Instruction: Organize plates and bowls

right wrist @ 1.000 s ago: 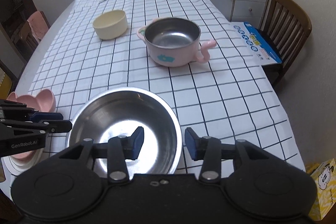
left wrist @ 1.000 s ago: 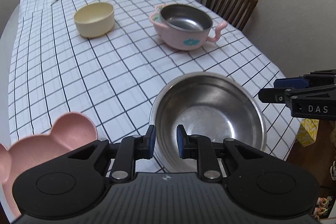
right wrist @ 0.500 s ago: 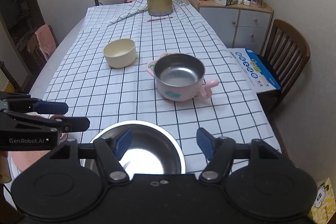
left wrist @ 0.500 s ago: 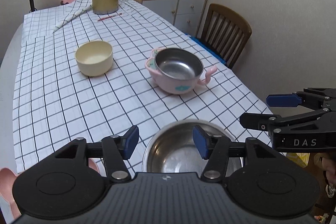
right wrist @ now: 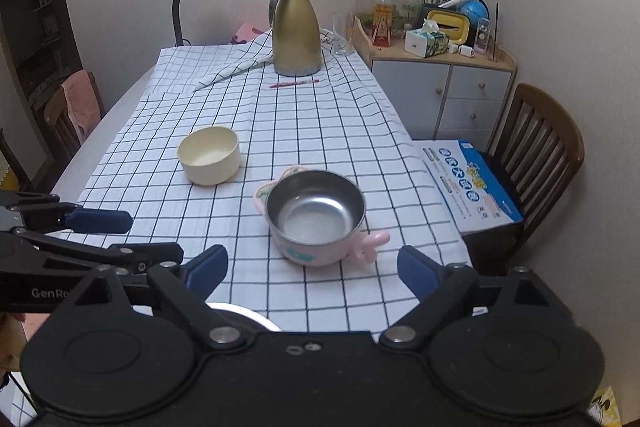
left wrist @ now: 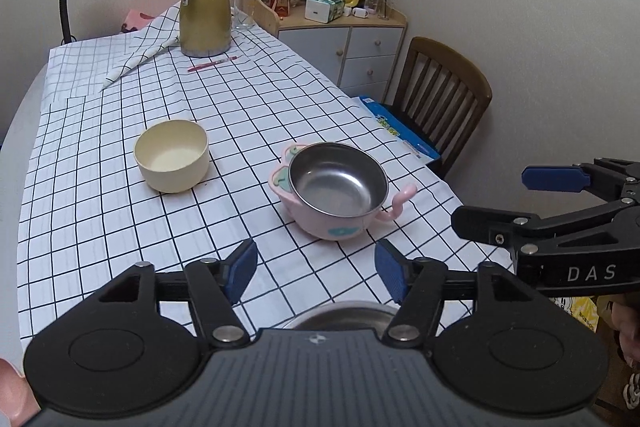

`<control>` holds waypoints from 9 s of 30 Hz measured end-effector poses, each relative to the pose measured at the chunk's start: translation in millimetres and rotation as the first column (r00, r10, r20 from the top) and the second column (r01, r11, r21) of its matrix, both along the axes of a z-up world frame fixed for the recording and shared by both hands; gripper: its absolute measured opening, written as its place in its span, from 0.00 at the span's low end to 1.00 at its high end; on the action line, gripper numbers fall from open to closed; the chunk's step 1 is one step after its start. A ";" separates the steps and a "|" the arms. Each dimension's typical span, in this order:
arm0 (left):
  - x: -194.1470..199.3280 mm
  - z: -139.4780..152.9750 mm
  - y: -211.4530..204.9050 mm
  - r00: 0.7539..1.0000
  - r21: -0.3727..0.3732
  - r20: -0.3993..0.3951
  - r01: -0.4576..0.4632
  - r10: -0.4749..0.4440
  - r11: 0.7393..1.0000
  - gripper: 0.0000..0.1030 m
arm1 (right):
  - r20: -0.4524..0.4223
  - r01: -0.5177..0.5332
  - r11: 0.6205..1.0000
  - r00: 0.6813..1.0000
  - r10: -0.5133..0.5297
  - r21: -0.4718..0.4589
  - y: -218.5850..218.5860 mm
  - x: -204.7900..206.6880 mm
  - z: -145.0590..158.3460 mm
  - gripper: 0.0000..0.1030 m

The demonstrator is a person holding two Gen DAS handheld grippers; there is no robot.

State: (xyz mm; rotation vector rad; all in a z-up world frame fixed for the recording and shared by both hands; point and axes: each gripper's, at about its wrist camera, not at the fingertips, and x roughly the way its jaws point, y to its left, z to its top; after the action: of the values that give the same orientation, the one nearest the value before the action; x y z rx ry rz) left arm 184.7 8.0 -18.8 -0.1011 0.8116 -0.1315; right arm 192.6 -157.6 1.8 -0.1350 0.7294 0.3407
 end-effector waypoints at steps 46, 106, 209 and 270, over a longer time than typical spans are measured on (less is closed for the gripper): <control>167.0 -119.4 -30.3 0.916 0.025 -0.304 -0.265 0.260 0.964 0.74 | -0.306 -0.118 0.992 0.947 0.097 -0.051 3.0 226.4 -116.2 0.64; 56.6 -12.7 -22.4 0.971 -0.058 -0.238 -0.041 0.026 0.997 0.18 | -0.179 0.019 0.998 0.983 -0.030 -0.064 0.5 85.8 -20.7 0.05; -80.0 8.3 54.4 0.989 -0.011 -0.078 0.126 -0.127 0.992 0.48 | -0.166 0.078 0.995 0.984 -0.066 0.063 63.4 -78.8 -6.6 0.51; 218.9 -90.9 163.7 0.896 0.133 -0.211 -0.370 0.391 0.919 0.73 | -0.332 -0.051 0.996 0.940 0.074 0.077 169.7 281.0 -96.3 0.86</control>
State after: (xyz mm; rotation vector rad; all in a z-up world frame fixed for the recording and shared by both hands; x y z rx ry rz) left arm 403.6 171.7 -109.6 -0.1923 1.0163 0.2948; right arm 473.6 12.2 -94.6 -0.0360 1.0514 0.4549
